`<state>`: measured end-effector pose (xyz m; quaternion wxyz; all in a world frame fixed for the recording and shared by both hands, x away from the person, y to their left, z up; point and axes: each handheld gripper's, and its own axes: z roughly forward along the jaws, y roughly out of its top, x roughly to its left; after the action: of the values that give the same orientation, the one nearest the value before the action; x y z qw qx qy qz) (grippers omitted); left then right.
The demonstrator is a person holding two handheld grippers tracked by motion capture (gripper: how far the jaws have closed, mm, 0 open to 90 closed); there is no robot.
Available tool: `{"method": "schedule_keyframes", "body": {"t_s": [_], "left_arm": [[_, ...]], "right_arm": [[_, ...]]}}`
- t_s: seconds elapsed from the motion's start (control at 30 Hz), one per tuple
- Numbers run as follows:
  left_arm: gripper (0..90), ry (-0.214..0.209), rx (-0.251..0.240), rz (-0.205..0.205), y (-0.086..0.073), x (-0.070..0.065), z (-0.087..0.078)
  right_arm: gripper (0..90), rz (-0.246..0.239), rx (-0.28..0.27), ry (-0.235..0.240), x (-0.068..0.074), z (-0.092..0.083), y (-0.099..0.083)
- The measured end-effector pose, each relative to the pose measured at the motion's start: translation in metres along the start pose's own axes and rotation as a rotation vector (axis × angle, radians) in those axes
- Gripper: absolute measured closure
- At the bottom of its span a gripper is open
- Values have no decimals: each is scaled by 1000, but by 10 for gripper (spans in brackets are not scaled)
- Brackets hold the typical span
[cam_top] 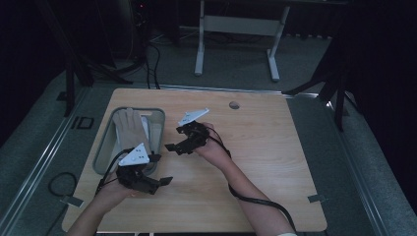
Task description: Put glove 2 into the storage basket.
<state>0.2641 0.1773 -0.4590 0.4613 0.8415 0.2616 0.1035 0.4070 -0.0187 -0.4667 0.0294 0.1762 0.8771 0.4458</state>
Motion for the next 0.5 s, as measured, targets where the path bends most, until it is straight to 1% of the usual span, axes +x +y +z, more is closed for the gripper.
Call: {"method": "schedule_keyframes", "body": {"t_s": [0.07,0.17,0.3,0.5], "left_arm": [[149,-25,-11,-1,0,-5,6],[149,-42,-11,19,0,-11,14],[148,-58,-10,30,-2,-17,25],[148,-79,2,48,-6,-24,40]], "right_arm": [[172,3,6,-6,-1,-4,-7],[171,3,14,-9,-3,-9,-17],[171,-7,30,-22,-5,-14,-31],[170,1,33,-25,-8,-22,-53]]}}
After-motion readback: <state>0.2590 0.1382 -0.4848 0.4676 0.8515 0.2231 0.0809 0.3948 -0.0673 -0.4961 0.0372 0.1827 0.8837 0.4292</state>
